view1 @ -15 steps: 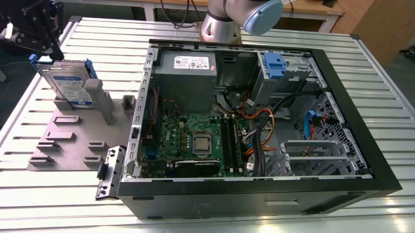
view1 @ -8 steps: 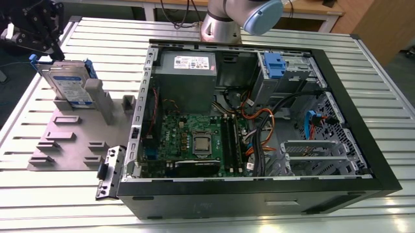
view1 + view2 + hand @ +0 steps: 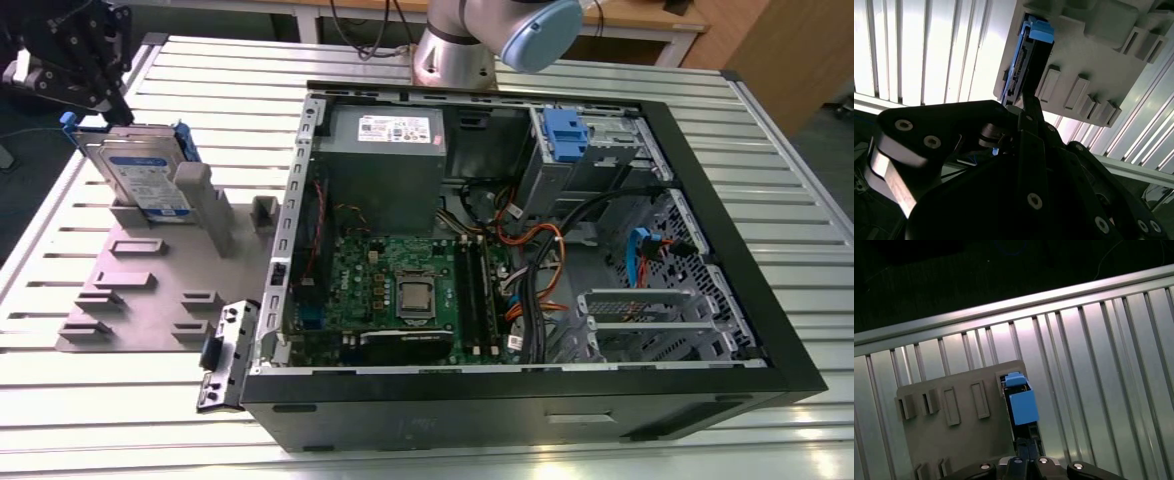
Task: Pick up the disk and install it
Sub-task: 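Pick up the disk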
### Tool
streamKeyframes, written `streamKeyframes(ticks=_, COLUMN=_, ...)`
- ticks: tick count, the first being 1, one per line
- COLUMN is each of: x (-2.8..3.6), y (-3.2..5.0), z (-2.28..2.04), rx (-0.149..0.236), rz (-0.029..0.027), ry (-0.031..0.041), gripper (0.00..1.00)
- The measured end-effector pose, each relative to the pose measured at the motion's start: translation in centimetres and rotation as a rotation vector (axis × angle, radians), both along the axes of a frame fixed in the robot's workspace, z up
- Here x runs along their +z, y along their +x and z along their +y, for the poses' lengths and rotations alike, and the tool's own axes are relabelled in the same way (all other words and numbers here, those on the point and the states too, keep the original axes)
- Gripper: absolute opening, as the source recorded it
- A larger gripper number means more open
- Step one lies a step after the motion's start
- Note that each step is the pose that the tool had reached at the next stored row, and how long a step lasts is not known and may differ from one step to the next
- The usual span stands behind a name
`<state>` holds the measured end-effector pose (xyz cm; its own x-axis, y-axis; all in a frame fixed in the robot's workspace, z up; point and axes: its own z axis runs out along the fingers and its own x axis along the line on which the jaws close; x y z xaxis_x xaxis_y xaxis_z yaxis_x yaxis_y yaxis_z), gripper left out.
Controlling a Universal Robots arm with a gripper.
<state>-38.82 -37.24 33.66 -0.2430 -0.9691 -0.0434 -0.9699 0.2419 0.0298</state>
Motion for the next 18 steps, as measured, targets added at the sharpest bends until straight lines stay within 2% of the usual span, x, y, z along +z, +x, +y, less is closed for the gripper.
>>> streamKeyframes(ticks=9, x=-0.02, y=-0.01, z=0.00, rx=0.000, rz=0.0000, ry=0.0001, gripper=0.11)
streamKeyframes(ticks=10, x=-0.02, y=-0.01, z=0.00, rx=0.000, rz=0.0000, ry=0.0001, gripper=0.17)
streamKeyframes(ticks=11, x=-0.02, y=-0.01, z=0.00, rx=0.000, rz=-0.0001, ry=0.0001, gripper=0.17)
streamKeyframes(ticks=13, x=-0.02, y=-0.01, z=0.00, rx=0.000, rz=0.0000, ry=0.0001, gripper=0.29)
streamKeyframes(ticks=14, x=-0.02, y=0.00, z=0.00, rx=0.000, rz=0.0000, ry=0.0001, gripper=0.29)
streamKeyframes(ticks=15, x=-0.02, y=0.00, z=0.00, rx=0.000, rz=-0.0001, ry=0.0001, gripper=0.41)
streamKeyframes(ticks=18, x=-0.03, y=0.00, z=0.00, rx=0.000, rz=0.0000, ry=0.0001, gripper=0.47)
